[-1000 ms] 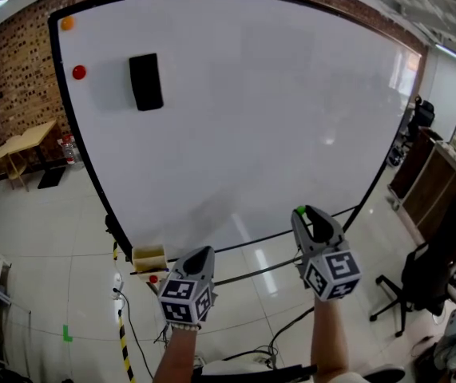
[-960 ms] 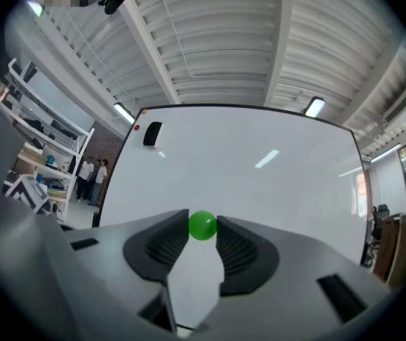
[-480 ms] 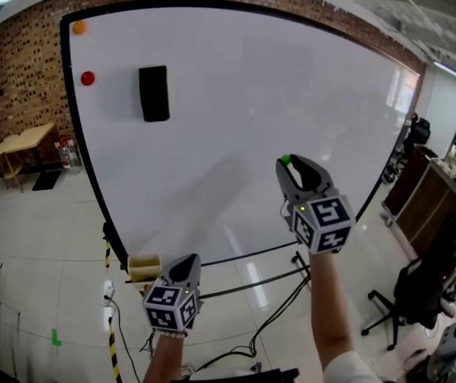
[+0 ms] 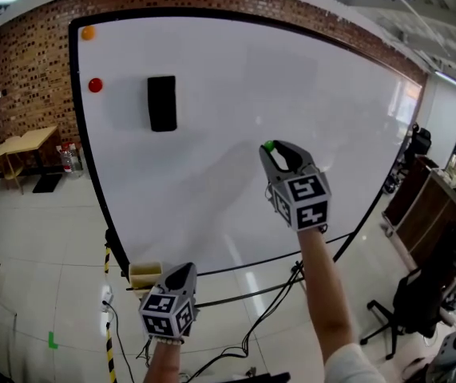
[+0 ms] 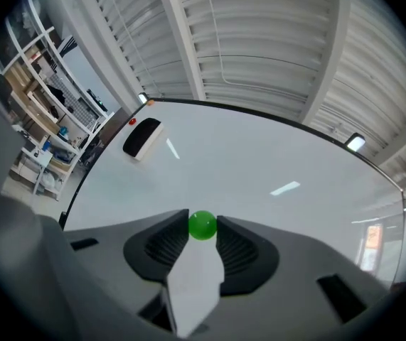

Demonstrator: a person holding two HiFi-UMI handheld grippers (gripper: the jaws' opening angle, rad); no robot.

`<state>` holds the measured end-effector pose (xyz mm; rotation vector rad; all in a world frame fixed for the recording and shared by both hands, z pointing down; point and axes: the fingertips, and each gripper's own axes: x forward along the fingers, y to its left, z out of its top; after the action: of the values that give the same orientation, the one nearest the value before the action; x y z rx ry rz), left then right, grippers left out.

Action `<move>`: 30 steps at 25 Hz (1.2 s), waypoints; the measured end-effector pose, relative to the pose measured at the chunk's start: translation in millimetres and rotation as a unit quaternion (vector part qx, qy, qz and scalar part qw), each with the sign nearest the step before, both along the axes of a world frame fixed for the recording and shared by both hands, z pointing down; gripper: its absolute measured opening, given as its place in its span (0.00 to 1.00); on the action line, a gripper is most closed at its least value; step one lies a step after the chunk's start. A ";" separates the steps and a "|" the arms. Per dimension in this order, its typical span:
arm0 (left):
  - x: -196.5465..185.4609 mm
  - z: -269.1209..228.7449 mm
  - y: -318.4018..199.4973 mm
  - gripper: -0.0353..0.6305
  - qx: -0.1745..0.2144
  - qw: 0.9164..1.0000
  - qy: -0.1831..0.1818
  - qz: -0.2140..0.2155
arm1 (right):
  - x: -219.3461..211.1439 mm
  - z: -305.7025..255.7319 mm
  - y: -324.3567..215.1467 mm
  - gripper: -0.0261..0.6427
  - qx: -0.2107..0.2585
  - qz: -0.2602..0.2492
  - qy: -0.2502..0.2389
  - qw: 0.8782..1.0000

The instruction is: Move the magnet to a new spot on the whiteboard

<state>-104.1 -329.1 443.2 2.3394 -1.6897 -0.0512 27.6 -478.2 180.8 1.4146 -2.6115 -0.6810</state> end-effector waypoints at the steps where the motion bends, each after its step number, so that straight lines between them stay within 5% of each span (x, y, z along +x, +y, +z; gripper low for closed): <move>1: -0.5 0.9 -1.0 0.05 -0.002 1.000 0.002 0.000 | -2.5 -0.6 -3.1 0.24 0.000 0.001 0.002 1.000; 30: 8.5 10.8 -18.3 0.05 -0.017 1.000 0.017 0.013 | -24.8 10.5 -49.6 0.25 0.021 0.053 0.064 0.996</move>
<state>-95.6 -347.4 454.0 2.3229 -1.6312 -0.0557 2.8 -527.9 191.4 1.4586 -2.4203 -0.7890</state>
